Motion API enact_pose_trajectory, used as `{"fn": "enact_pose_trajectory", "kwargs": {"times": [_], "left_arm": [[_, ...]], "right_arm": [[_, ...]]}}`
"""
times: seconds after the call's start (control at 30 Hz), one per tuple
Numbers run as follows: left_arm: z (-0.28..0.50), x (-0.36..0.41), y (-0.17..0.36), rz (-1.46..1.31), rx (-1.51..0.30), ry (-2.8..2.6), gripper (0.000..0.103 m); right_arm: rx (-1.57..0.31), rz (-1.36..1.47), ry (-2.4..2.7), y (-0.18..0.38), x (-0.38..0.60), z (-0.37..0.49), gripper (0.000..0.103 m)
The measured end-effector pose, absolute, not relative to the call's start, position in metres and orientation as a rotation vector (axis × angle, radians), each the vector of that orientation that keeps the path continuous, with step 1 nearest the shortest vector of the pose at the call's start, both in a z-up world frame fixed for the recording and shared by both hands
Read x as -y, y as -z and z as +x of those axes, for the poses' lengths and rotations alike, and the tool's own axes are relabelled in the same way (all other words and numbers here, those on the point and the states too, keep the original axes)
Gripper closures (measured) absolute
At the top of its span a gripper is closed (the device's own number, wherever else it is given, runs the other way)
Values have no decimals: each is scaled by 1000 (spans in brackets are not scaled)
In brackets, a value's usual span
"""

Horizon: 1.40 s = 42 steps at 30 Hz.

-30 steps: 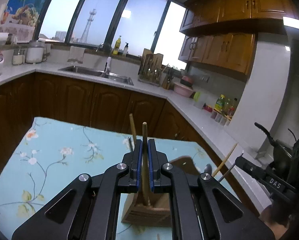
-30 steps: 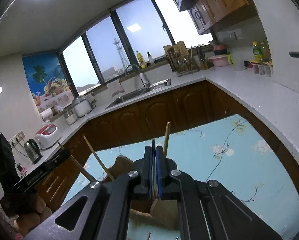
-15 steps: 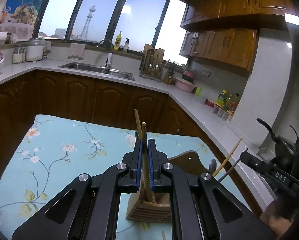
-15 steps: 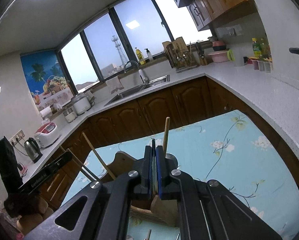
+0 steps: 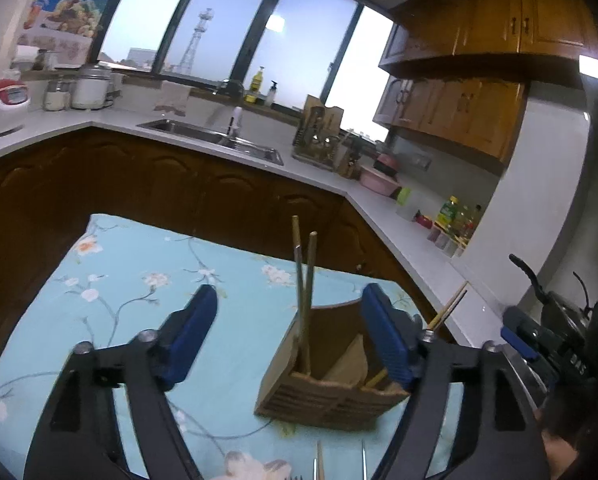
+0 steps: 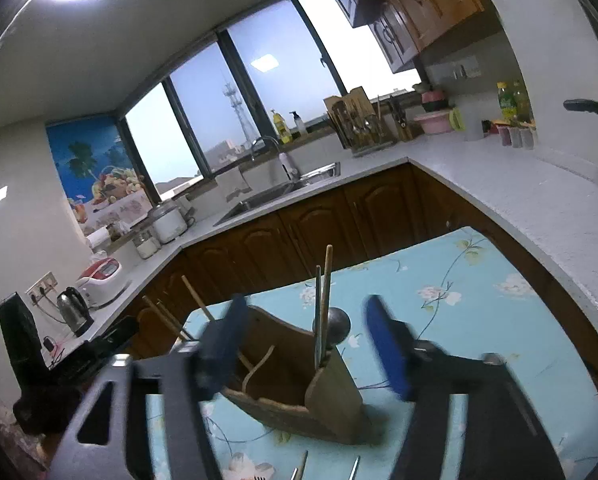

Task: Organize utensils
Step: 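Withdraw both open grippers from the holder back over the remaining utensils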

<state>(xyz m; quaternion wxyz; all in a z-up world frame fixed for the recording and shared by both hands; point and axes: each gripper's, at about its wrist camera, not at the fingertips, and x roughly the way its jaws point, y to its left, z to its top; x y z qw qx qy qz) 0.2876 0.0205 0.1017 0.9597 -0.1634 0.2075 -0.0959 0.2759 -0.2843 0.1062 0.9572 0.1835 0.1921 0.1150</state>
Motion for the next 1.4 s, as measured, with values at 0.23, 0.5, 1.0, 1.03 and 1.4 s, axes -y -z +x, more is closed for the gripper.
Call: {"fn": "enact_pose_trajectory", "kwargs": {"times": [0.23, 0.5, 1.0, 1.03, 1.4], "left_arm": [[242, -39, -92, -354, -421, 157, 18], [198, -44, -70, -332, -455, 128, 16], [151, -37, -17, -366, -583, 120, 15], [149, -38, -14, -371, -586, 121, 15], [138, -32, 22, -392, -661, 127, 15]], "right_arm": [[-401, 399, -227, -89, 298, 244, 12], [-443, 402, -187, -62, 311, 205, 12], [-518, 421, -149, -27, 324, 153, 12], [-526, 415, -148, -23, 323, 150, 12], [-610, 340, -136, 15, 306, 140, 12]]}}
